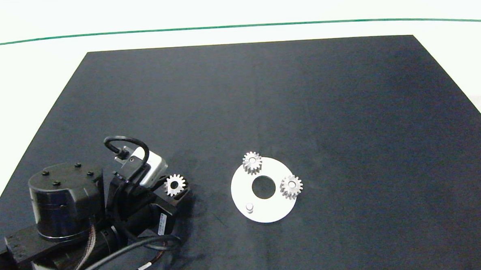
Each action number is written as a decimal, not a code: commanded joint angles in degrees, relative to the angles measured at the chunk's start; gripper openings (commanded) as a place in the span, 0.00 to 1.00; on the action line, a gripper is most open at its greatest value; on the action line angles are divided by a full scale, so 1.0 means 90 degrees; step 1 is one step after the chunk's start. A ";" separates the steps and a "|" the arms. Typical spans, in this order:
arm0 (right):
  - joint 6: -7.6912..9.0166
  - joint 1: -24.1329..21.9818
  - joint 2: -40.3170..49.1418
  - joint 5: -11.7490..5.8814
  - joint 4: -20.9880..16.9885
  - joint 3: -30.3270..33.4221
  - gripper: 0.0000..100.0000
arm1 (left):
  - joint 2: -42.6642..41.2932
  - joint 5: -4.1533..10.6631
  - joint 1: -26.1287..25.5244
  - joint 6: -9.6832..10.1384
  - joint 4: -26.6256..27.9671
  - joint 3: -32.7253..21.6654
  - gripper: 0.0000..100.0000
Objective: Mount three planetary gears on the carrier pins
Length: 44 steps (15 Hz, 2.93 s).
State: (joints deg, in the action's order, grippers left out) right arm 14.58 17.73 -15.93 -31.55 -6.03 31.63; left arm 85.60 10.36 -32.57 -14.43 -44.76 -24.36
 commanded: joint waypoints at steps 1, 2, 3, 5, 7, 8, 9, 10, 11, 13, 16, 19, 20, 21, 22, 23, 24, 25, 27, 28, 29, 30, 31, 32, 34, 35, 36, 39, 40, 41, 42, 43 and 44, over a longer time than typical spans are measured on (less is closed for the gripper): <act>0.0011 -0.0007 -0.0007 -0.0020 -0.0003 0.0001 1.00 | -0.0420 0.0265 -0.0433 -0.0008 -0.0046 -0.0048 0.07; 0.0011 0.0003 -0.0017 -0.0020 -0.0003 0.0001 1.00 | -0.0527 0.0392 -0.0648 -0.0027 -0.0036 -0.0067 0.07; 0.0011 0.0003 -0.0017 -0.0020 -0.0003 0.0001 1.00 | -0.0605 0.0480 -0.0853 -0.0125 0.0101 -0.0077 0.07; 0.0011 -0.0007 -0.0036 -0.0020 -0.0003 0.0001 1.00 | -0.0839 0.0694 -0.1293 -0.0144 0.0862 -0.0272 0.07; 0.0011 -0.0007 -0.0056 -0.0010 0.0006 0.0001 1.00 | -0.0986 0.0772 -0.1801 -0.0125 0.1370 -0.0389 0.07; 0.0011 -0.0007 -0.0066 -0.0010 0.0006 0.0001 1.00 | -0.0957 0.0880 -0.1986 -0.0115 0.1390 -0.0409 0.07; 0.0011 -0.0007 -0.0075 0.0000 -0.0003 0.0001 1.00 | -0.0898 0.0997 -0.2152 -0.0115 0.1390 -0.0438 0.07; 0.0011 -0.0007 -0.0095 0.0000 0.0006 0.0001 1.00 | -0.0820 0.1065 -0.2338 -0.0115 0.1400 -0.0507 0.07; 0.0011 -0.0007 -0.0095 0.0009 0.0006 0.0001 1.00 | -0.0771 0.1075 -0.2455 -0.0095 0.1390 -0.0546 0.07; 0.0021 -0.0007 -0.0095 0.0009 0.0006 0.0001 1.00 | -0.0664 0.1153 -0.2670 -0.0105 0.1390 -0.0555 0.07; 0.0021 -0.0007 -0.0095 0.0009 -0.0003 0.0001 1.00 | -0.0273 0.1329 -0.2914 -0.0115 0.1380 -0.0760 0.07; 0.0021 -0.0007 -0.0085 0.0009 -0.0003 0.0001 1.00 | 0.0049 0.1476 -0.3168 -0.0144 0.1380 -0.0917 0.07; 0.0021 -0.0007 -0.0085 0.0009 -0.0003 0.0001 1.00 | 0.0069 0.1476 -0.3197 -0.0154 0.1390 -0.0985 0.07; 0.0021 -0.0007 -0.0085 0.0009 -0.0003 0.0001 1.00 | 0.0069 0.1476 -0.3207 -0.0174 0.1478 -0.1044 0.07; 0.0021 -0.0007 -0.0085 0.0009 -0.0003 0.0001 1.00 | 0.0069 0.1476 -0.3197 -0.0183 0.1732 -0.1171 0.07; 0.0021 -0.0007 -0.0085 0.0009 -0.0003 0.0001 1.00 | 0.0069 0.1495 -0.3207 -0.0183 0.2034 -0.1346 0.07; 0.0021 -0.0007 -0.0085 0.0009 -0.0003 0.0001 1.00 | 0.0069 0.1544 -0.3226 -0.0183 0.2288 -0.1571 0.07; 0.0021 -0.0007 -0.0075 0.0009 -0.0003 0.0001 1.00 | 0.0078 0.1583 -0.3305 -0.0193 0.2513 -0.1815 0.07; 0.0021 -0.0007 -0.0066 0.0009 -0.0003 0.0001 1.00 | 0.0235 0.1603 -0.3314 -0.0193 0.2689 -0.2050 0.07; 0.0021 -0.0007 -0.0056 0.0009 -0.0003 0.0001 1.00 | 0.0401 0.1603 -0.3314 -0.0232 0.2679 -0.2098 0.07; 0.0021 -0.0007 -0.0056 0.0009 -0.0003 0.0001 1.00 | 0.0498 0.1612 -0.3324 -0.0232 0.2679 -0.2147 0.07; 0.0021 -0.0016 -0.0056 0.0009 -0.0003 0.0001 1.00 | 0.0606 0.1730 -0.3363 -0.0232 0.2669 -0.2196 0.07; 0.0021 -0.0016 -0.0056 0.0009 -0.0003 0.0001 1.00 | 0.0733 0.1817 -0.3383 -0.0232 0.2650 -0.2245 0.07; 0.0021 -0.0016 -0.0066 0.0009 -0.0003 0.0001 1.00 | 0.0821 0.1827 -0.3392 -0.0232 0.2620 -0.2294 0.07; 0.0030 -0.0016 -0.0056 0.0009 -0.0003 0.0040 1.00 | 0.0909 0.1837 -0.3402 -0.0242 0.2396 -0.2284 0.07; 0.0030 -0.0016 -0.0046 0.0009 -0.0003 0.0040 1.00 | 0.0918 0.1837 -0.3392 -0.0291 0.2357 -0.2303 0.07; 0.0069 -0.0016 -0.0046 0.0009 0.0006 0.0040 1.00 | 0.0918 0.1827 -0.3383 -0.0310 0.2357 -0.2313 0.07; 0.0079 -0.0036 -0.0046 0.0009 0.0006 0.0147 1.00 | 0.0977 0.1827 -0.3285 -0.0369 0.2366 -0.2362 0.07; 0.0079 -0.0036 -0.0036 0.0009 -0.0003 0.0157 1.00 | 0.1016 0.1837 -0.3178 -0.0388 0.2357 -0.2401 0.07; 0.0079 -0.0036 -0.0027 0.0019 -0.0003 0.0167 1.00 | 0.1055 0.1837 -0.3139 -0.0408 0.2357 -0.2440 0.07; 0.0079 -0.0036 -0.0027 0.0019 -0.0003 0.0167 1.00 | 0.1084 0.1837 -0.3090 -0.0408 0.2357 -0.2450 0.07; 0.0079 -0.0036 -0.0027 0.0019 -0.0003 0.0167 1.00 | 0.1104 0.1837 -0.3090 -0.0398 0.2347 -0.2450 0.07; 0.0079 -0.0036 -0.0027 0.0029 -0.0003 0.0167 1.00 | 0.1133 0.1837 -0.3080 -0.0398 0.2308 -0.2450 0.07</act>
State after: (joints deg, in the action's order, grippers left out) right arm 15.18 17.38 -16.20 -31.15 -6.01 33.12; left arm 95.31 26.73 -60.48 -17.93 -23.92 -46.36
